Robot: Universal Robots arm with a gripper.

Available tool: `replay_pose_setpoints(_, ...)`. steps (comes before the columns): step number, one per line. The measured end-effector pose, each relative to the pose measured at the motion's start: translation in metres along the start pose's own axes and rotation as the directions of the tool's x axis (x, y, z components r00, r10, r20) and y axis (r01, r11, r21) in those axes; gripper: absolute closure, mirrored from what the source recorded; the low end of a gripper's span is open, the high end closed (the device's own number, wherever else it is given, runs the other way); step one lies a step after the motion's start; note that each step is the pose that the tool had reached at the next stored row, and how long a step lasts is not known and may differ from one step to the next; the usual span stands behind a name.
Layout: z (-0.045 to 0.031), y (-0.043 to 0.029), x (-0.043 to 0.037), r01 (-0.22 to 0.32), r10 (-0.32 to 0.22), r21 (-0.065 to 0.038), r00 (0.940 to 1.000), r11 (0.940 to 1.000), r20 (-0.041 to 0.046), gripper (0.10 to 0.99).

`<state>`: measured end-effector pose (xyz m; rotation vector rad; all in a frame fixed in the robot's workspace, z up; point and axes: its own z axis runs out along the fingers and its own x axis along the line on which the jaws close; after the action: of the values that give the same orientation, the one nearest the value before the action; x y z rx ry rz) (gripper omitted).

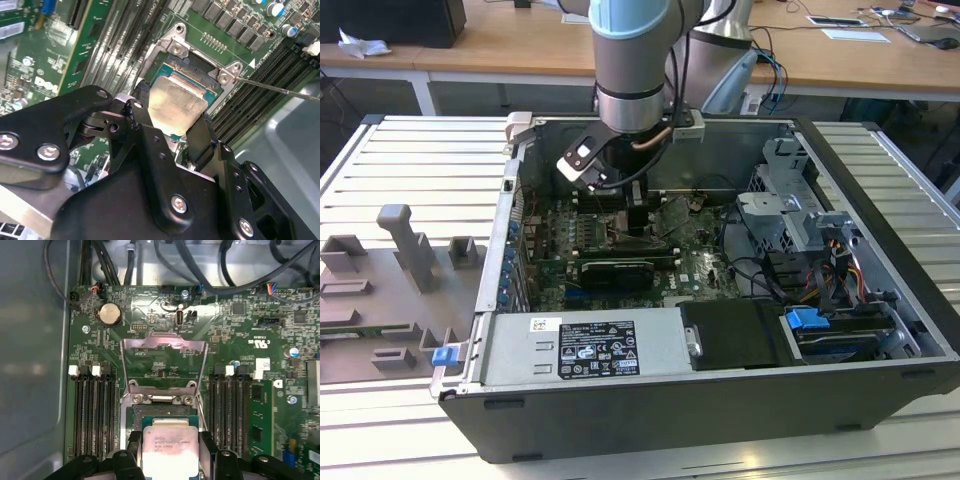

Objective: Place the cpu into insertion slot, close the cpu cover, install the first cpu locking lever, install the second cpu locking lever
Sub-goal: 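Place the cpu into insertion slot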

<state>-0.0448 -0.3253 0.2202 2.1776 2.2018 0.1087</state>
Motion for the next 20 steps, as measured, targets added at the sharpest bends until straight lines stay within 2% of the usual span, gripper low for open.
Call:
replay_pose_setpoints(5,0.006,-0.0009,0.0052,-0.006,0.006,0.0,1.0,1.0,0.002,0.545)
replay_pose_setpoints(11,0.012,-0.0002,0.0053,-0.012,0.012,0.0,0.9999,0.9999,0.003,0.545)
replay_pose_setpoints(20,0.0168,0.0007,0.0054,-0.017,0.017,0.0,0.9999,0.9999,0.0032,0.545)
